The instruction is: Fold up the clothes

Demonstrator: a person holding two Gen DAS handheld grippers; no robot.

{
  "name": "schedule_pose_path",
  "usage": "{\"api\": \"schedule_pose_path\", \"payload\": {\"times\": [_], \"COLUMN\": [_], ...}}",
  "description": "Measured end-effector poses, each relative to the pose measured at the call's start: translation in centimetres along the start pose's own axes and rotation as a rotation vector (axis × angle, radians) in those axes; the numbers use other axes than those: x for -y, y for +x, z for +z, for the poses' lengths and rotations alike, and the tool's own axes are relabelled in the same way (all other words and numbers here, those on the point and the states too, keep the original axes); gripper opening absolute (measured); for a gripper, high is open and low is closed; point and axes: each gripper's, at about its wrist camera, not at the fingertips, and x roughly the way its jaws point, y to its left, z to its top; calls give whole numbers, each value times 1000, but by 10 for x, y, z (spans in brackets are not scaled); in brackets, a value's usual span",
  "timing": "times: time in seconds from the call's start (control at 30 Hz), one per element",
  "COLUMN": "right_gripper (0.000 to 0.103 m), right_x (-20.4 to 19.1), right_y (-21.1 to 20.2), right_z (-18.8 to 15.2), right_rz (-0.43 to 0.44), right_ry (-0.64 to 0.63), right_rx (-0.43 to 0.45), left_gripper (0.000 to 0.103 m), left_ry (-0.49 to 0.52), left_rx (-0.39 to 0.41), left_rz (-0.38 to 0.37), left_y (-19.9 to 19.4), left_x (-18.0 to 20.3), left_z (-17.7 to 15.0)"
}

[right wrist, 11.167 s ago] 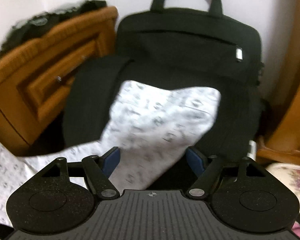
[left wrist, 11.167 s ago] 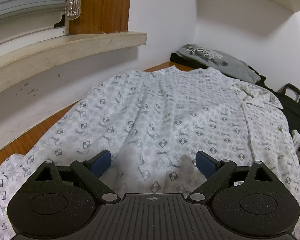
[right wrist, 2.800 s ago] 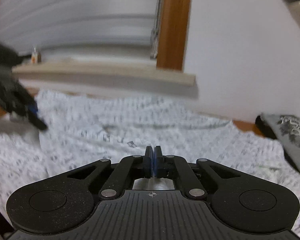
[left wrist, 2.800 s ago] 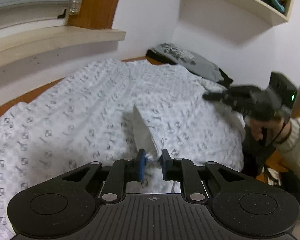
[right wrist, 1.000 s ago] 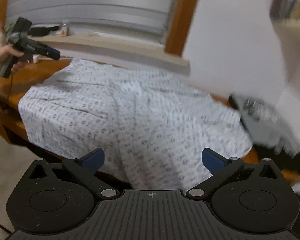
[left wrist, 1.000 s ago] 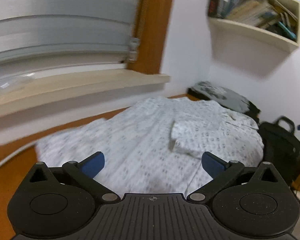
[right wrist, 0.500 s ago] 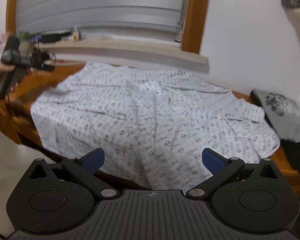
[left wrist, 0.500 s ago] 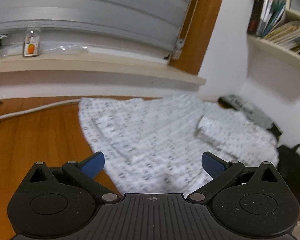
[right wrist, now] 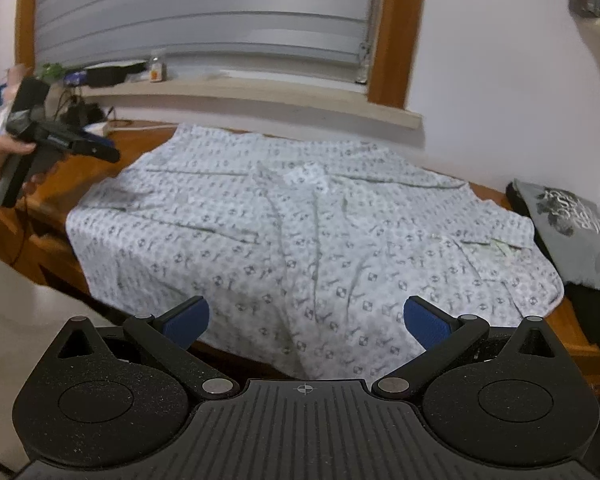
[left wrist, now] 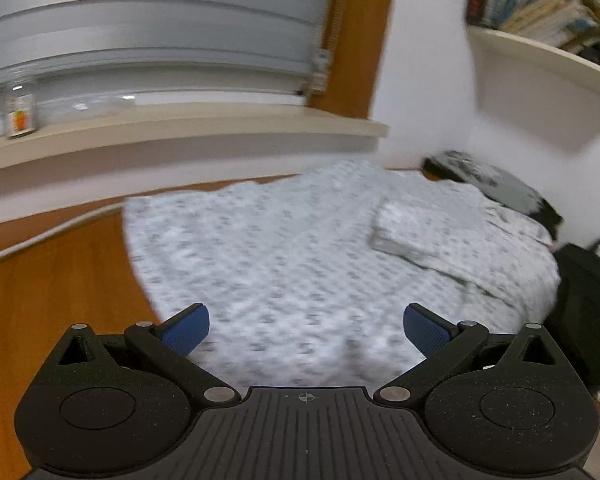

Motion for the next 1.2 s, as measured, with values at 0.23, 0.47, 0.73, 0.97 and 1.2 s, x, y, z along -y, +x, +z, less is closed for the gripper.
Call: {"api": "schedule_pose_path", "payload": {"times": [0.23, 0.47, 0.73, 0.97, 1.2], "right_gripper": [103, 103, 103, 103, 103], "right_x": [-3, -2, -4, -10, -11], "right_y": [5, 6, 2, 3, 2], "right_z": [1, -1, 1, 2, 2], "right_rz": [-4, 10, 10, 27, 21], "right_ry": [-19, -19, -36, -70, -73], "right_rx": [-3, -6, 21, 24, 24], "left_gripper": [103, 103, 103, 103, 103], "left_ry": [59, 68, 54, 54, 50], "left_rx": [-24, -65, -87, -97, -107], "left_rz": [-47, -27, -32, -35, -26], "left_y": [11, 18, 23, 28, 30], "left_x": [25, 27, 23, 23, 17], "left_z": [-5, -13, -13, -15, -17]}}
